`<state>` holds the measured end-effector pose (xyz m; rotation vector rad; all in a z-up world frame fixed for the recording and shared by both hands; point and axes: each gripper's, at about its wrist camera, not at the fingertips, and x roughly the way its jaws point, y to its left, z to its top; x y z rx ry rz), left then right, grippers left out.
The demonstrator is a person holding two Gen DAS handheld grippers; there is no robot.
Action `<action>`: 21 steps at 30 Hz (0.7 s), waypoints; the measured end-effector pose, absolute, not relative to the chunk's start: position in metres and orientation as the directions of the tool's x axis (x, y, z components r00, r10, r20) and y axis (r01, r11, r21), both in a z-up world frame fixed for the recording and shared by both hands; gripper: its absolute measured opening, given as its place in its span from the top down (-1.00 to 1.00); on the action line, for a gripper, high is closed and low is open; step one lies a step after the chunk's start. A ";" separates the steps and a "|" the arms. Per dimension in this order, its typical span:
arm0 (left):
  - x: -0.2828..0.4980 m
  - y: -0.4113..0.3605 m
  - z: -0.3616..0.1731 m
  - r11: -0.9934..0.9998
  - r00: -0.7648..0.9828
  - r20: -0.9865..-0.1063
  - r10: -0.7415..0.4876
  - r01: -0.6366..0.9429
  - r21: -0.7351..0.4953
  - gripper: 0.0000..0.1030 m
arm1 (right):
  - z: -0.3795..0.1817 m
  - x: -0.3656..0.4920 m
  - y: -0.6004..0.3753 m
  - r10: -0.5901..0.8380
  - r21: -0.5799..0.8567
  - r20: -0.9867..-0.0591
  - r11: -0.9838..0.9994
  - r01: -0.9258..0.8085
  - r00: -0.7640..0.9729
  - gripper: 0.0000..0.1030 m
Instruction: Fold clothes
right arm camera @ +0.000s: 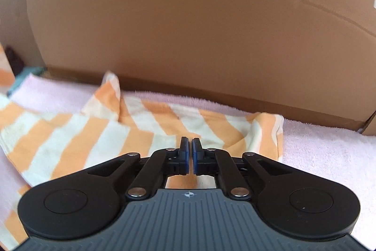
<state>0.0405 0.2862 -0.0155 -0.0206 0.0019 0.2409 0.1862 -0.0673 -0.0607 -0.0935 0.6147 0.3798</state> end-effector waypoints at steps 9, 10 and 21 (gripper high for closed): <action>0.057 0.302 -0.018 0.946 0.947 -0.081 0.311 -0.317 -0.062 0.72 | -0.070 0.206 -0.057 0.394 0.207 -0.609 0.917 -0.341 0.688 0.82; 0.057 0.305 -0.018 0.945 0.946 -0.088 0.311 -0.318 -0.079 0.72 | -0.067 0.202 -0.065 0.408 0.249 -0.593 0.913 -0.324 0.694 0.75; 0.058 0.295 -0.038 0.979 0.963 -0.269 0.028 -0.081 -0.187 0.74 | -0.034 0.016 -0.165 0.402 0.299 -0.519 0.912 -0.280 0.754 0.27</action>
